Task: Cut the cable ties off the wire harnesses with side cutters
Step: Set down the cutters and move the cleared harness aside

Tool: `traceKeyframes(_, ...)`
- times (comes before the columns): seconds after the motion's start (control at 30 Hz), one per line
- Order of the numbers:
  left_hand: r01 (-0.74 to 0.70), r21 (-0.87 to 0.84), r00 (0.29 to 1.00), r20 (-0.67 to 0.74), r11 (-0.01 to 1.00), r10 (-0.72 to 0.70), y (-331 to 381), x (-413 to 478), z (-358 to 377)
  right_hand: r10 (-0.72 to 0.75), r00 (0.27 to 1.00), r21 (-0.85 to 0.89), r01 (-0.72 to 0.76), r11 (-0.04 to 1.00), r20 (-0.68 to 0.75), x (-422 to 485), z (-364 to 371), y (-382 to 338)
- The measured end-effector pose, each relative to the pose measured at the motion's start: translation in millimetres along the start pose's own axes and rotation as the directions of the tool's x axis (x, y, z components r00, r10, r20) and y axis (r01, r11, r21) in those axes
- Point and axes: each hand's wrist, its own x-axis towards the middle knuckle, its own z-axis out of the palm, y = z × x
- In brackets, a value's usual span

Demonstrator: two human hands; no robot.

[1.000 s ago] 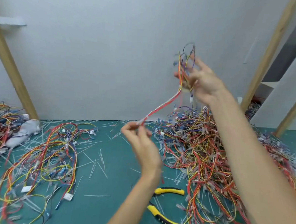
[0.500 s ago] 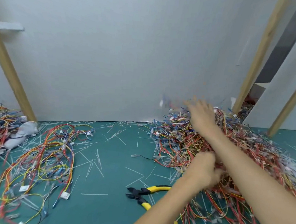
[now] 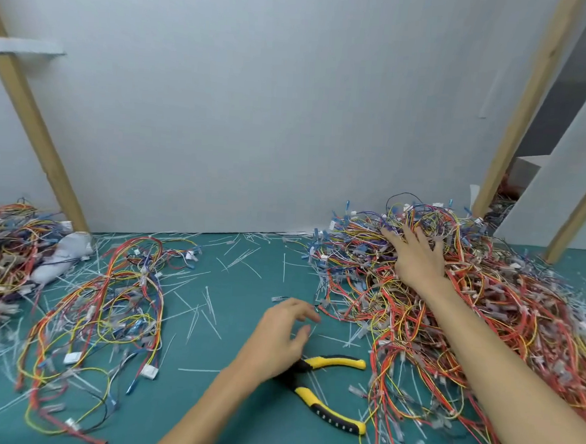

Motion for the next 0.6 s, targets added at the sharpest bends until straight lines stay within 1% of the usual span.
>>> traceKeyframes(0.1, 0.046, 0.012, 0.998, -0.053, 0.999, -0.045, -25, -13, -17, -0.008, 0.999, -0.009, 0.007, 1.0, -0.036, -14, -11, -17)
traceKeyframes(0.23, 0.117, 0.02, 0.989, -0.093, 0.993, -0.114, -52, -30, -37, -0.064, 0.989, -0.083, 0.053, 0.995, -0.135, -52, -24, -54)
traceKeyframes(0.3, 0.131, 0.029, 0.985, -0.113, 0.991, -0.127, -61, -38, -42, -0.144, 0.972, -0.036, 0.14, 0.99, -0.183, -79, -29, -78)
traceKeyframes(0.33, 0.132, 0.039, 0.984, -0.125, 0.991, -0.126, -65, -42, -44, -0.22, 0.959, 0.023, 0.228, 0.973, -0.181, -94, -30, -91)
traceKeyframes(0.37, 0.132, 0.053, 0.983, -0.132, 0.99, -0.124, -69, -46, -44, -0.311, 0.94, 0.117, 0.328, 0.937, -0.141, -110, -29, -103)
traceKeyframes(0.4, 0.133, 0.067, 0.982, -0.141, 0.989, -0.122, -72, -50, -44, -0.399, 0.915, 0.231, 0.401, 0.887, -0.057, -126, -28, -113)
traceKeyframes(0.43, 0.135, 0.077, 0.981, -0.15, 0.988, -0.122, -74, -54, -45, -0.464, 0.884, 0.319, 0.423, 0.848, 0.06, -143, -24, -122)
traceKeyframes(0.47, 0.13, 0.082, 0.98, -0.159, 0.988, -0.116, -76, -58, -45, -0.499, 0.846, 0.34, 0.422, 0.841, 0.186, -157, -20, -127)
traceKeyframes(0.5, 0.126, 0.081, 0.98, -0.165, 0.989, -0.111, -78, -61, -46, -0.502, 0.816, 0.299, 0.421, 0.856, 0.288, -168, -14, -130)
traceKeyframes(0.53, 0.117, 0.082, 0.98, -0.168, 0.99, -0.103, -79, -64, -46, -0.487, 0.808, 0.238, 0.428, 0.872, 0.331, -176, -8, -130)
traceKeyframes(0.6, 0.104, 0.087, 0.982, -0.168, 0.991, -0.089, -82, -66, -47, -0.45, 0.843, 0.182, 0.413, 0.893, 0.294, -182, -1, -127)
